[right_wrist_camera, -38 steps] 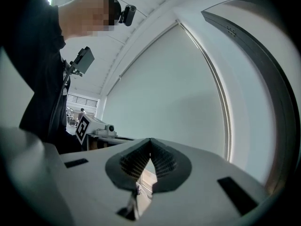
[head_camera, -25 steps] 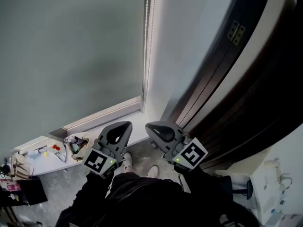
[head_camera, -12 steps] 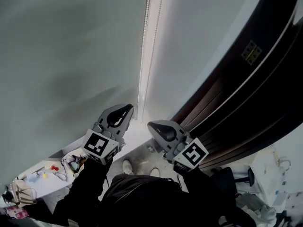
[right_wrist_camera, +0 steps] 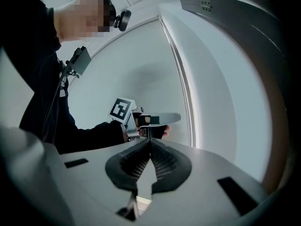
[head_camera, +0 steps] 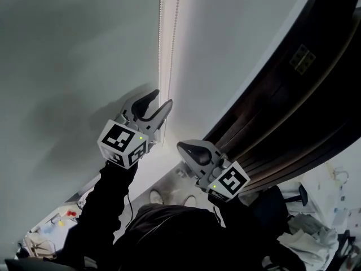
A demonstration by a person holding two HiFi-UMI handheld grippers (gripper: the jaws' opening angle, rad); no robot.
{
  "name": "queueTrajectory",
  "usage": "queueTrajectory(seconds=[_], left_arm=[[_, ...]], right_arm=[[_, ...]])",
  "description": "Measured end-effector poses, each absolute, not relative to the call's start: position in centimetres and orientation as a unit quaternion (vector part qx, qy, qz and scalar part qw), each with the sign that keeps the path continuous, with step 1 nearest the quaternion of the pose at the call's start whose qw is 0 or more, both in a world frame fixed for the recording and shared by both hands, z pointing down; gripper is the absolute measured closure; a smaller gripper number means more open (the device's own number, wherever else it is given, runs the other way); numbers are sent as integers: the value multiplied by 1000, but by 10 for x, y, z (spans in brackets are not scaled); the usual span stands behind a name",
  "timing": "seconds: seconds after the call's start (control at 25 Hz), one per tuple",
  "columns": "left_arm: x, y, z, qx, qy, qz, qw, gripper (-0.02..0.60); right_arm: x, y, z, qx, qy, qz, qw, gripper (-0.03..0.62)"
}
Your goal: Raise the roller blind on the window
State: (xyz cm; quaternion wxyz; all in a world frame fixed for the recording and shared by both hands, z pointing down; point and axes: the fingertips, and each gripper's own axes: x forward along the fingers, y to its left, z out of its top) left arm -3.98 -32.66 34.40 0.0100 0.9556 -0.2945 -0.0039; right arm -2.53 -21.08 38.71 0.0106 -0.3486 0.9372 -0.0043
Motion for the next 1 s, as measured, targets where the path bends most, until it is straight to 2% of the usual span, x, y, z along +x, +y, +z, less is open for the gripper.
queueTrajectory(seconds=[0.4,0.76,0.8,0.84,1.0], left_arm=[[-32,-368,307,951,-306,-31,-11,414],[-31,-375,306,950,-309,-34,-9,420],[-31,-375,306,951,-309,-34,-12,469],[-31,-374,306,951,-308,-33,-14,560],[-31,-366,305,954,-298,-27,-20,572]], right_arm=[[-9,-221,390,-362,932,-4,3,589],[-3,-228,393,-362,932,-3,2,589],[-3,-229,393,-361,932,-4,1,589],[-3,-230,392,-361,933,-5,0,589],[-5,-229,391,-357,934,-7,4,589]])
